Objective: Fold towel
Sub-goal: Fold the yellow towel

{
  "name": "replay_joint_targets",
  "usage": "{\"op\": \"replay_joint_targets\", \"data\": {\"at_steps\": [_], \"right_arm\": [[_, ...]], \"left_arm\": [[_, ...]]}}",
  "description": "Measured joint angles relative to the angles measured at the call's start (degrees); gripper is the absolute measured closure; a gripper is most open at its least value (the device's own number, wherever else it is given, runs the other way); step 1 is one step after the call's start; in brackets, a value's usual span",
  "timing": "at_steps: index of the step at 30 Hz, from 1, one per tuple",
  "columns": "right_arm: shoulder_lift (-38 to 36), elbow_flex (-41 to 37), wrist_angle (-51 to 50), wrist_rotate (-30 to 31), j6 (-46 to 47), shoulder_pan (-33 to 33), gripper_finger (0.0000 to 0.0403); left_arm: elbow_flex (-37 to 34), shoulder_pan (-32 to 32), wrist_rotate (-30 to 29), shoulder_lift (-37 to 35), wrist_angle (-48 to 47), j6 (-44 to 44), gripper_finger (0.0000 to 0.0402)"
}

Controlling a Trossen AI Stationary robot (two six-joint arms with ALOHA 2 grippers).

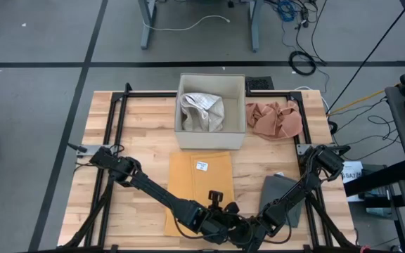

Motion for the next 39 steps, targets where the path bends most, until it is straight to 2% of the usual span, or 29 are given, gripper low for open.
{"op": "replay_joint_targets", "data": {"at_steps": [11,16,21,26,32,39], "right_arm": [[5.2,0.2,3.6,6.3,3.6,-0.6,0.0291],[5.4,0.2,3.1,6.0,5.6,-0.7,0.0326],[5.5,0.2,2.6,6.0,4.6,-0.7,0.0392],[5.5,0.1,2.4,6.8,4.0,-0.2,0.0399],[3.5,-0.2,0.5,11.4,2.0,2.6,0.0402],[1.9,-0.2,0.0,12.6,1.2,6.1,0.0402]], "left_arm": [[-0.5,0.7,3.3,0.0,-2.2,-5.1,0.0401],[-0.5,0.5,3.3,0.0,-1.9,-4.6,0.0401],[-0.5,0.5,3.4,0.0,-1.9,-4.6,0.0401],[-0.5,0.5,3.4,0.0,-2.4,-4.6,0.0401],[-0.5,0.5,3.4,0.0,-2.8,-4.6,0.0401],[-0.5,0.6,3.4,0.0,-3.9,-4.7,0.0401]]}}
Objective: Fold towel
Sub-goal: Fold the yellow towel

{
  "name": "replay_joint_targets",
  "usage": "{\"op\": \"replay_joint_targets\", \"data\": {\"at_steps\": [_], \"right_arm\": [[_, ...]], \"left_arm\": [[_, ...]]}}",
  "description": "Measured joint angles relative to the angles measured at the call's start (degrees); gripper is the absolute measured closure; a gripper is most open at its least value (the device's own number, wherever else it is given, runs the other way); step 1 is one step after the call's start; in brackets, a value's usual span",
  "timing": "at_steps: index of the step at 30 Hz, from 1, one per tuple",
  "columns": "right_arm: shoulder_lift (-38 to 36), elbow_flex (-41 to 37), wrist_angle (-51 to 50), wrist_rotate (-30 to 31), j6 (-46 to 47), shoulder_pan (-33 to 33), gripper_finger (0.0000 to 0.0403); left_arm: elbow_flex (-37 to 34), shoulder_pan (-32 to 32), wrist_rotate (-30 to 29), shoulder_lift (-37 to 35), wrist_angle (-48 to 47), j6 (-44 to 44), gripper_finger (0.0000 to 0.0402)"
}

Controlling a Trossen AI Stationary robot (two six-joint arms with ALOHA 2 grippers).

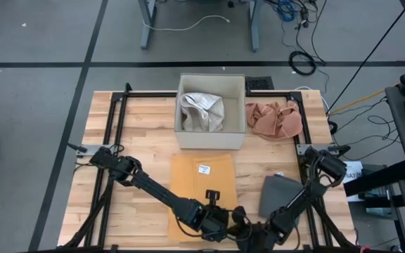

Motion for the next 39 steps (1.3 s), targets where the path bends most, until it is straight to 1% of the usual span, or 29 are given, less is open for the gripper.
{"op": "replay_joint_targets", "data": {"at_steps": [2,6,7,21,25,33,35,37,39], "right_arm": [[0.0,0.0,0.3,2.1,-0.2,1.3,0.0403],[0.0,0.3,0.4,8.7,-2.3,4.0,0.0403],[0.0,0.5,0.5,9.2,-2.8,4.4,0.0403],[-0.1,1.3,0.1,7.9,-3.2,5.2,0.0401],[-0.1,1.4,0.2,5.7,-3.2,5.4,0.04],[-0.2,3.6,-4.7,6.5,-0.8,6.2,0.0402],[-0.2,3.9,-4.3,6.5,-1.0,6.4,0.0401],[-0.2,3.9,-4.3,6.5,-1.1,6.3,0.0395],[-0.2,3.9,-4.3,6.6,-1.0,5.7,0.038]], "left_arm": [[0.0,0.0,0.1,0.0,0.0,-0.1,0.0401],[0.0,0.0,0.1,0.0,0.0,-0.1,0.0401],[0.0,0.0,0.1,0.0,0.1,-0.1,0.0401],[0.1,0.0,0.1,0.0,-0.4,0.1,0.0401],[0.1,0.0,-0.3,0.0,-0.7,0.1,0.0401],[0.1,0.0,-0.3,0.0,-0.2,0.1,0.0401],[0.1,0.0,0.6,0.0,0.2,0.2,0.0401],[0.1,0.0,3.2,0.0,0.4,0.2,0.0401],[0.1,0.0,5.9,0.0,0.5,0.2,0.0401]]}}
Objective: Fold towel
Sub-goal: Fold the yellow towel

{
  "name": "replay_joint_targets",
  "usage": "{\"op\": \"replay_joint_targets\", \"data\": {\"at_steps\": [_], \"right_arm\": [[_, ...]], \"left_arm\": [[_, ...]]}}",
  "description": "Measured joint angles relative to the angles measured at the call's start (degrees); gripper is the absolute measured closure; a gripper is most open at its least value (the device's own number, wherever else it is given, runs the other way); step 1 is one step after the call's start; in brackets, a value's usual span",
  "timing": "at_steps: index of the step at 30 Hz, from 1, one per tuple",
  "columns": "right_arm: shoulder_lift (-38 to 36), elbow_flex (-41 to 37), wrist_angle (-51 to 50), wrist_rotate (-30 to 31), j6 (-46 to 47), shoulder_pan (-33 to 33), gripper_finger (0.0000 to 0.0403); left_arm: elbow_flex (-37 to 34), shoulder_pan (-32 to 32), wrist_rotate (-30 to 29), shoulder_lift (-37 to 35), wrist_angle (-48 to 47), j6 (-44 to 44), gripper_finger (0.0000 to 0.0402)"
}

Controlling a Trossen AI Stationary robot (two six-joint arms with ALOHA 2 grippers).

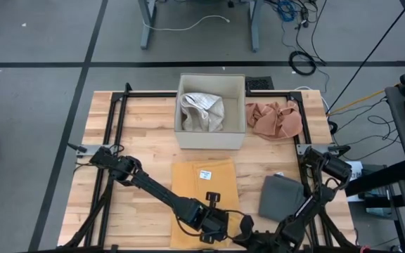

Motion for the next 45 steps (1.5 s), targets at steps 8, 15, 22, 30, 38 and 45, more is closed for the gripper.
{"op": "replay_joint_targets", "data": {"at_steps": [8,15,22,30,38,45], "right_arm": [[0.0,0.0,0.0,-1.6,1.9,-2.2,0.0298],[0.0,0.0,3.9,-6.3,1.7,-3.3,0.0285],[0.0,0.0,7.5,-7.6,2.7,-3.2,0.0284],[-0.3,0.0,4.3,-7.1,9.7,-3.1,0.0287],[-5.3,0.0,-6.0,-7.5,19.8,1.0,0.0306],[-9.0,0.0,-6.2,-7.1,19.9,2.1,0.0307]], "left_arm": [[-2.9,-0.7,5.8,0.0,3.6,-0.6,0.0401],[-6.5,-0.7,7.9,0.1,10.3,-0.5,0.0401],[-6.8,-0.7,8.4,0.1,15.8,2.2,0.0401],[-6.8,-0.9,11.0,0.1,20.5,2.5,0.0401],[-6.7,-1.0,13.0,0.1,24.4,4.0,0.0401],[-6.7,-1.0,14.2,0.1,28.3,4.0,0.0401]]}}
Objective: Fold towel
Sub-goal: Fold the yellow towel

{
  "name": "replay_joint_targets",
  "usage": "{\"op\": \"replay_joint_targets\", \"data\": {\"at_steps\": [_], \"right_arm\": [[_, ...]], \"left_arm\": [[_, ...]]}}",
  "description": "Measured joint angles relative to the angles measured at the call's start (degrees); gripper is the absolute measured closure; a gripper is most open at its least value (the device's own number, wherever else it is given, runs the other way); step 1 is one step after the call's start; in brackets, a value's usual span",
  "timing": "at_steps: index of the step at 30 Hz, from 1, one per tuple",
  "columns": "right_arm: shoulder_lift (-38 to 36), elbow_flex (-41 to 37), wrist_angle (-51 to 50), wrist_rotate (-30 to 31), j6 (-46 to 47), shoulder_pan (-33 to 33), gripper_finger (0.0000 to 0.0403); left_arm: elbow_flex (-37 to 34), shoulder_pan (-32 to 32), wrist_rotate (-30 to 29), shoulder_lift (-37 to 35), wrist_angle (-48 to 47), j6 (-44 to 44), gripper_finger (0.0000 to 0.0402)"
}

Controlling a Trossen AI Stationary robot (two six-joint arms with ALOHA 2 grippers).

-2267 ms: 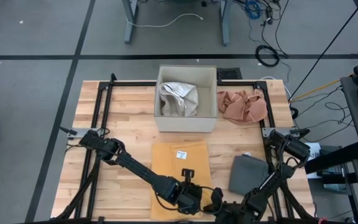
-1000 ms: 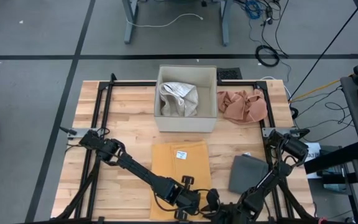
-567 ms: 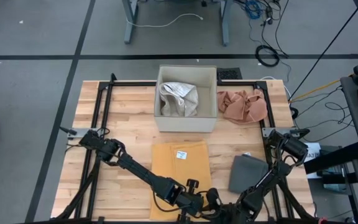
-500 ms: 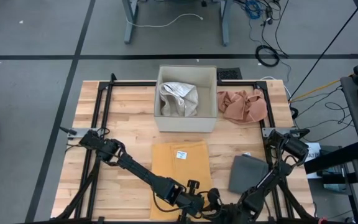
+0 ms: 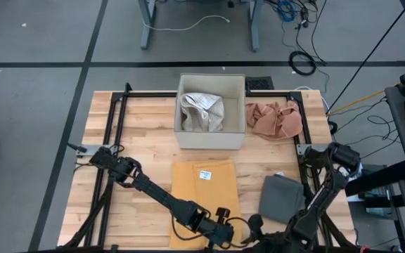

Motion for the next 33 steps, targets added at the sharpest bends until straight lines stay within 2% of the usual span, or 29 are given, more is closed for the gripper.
{"op": "replay_joint_targets", "data": {"at_steps": [9,20,24,28,33], "right_arm": [[-0.1,0.0,-4.4,0.0,-0.1,-2.7,0.0307],[-0.1,0.0,-6.6,0.0,-1.1,-5.0,0.0307],[-0.1,-0.1,-10.8,1.7,-0.4,-6.7,0.0307],[-0.1,-2.4,-12.1,3.0,-0.4,-8.7,0.0307],[0.0,-6.7,-8.4,2.9,-1.3,-11.2,0.0307]], "left_arm": [[0.0,-1.1,-0.2,0.0,1.9,-0.3,0.0394],[0.0,-2.7,-4.6,0.0,2.9,-0.1,0.0283],[0.1,-2.6,-9.1,0.0,0.7,-0.1,0.0262],[0.1,-2.4,-16.6,-0.7,-6.1,-0.4,0.026],[0.1,-2.7,-23.9,-1.7,-13.8,-1.5,0.026]]}}
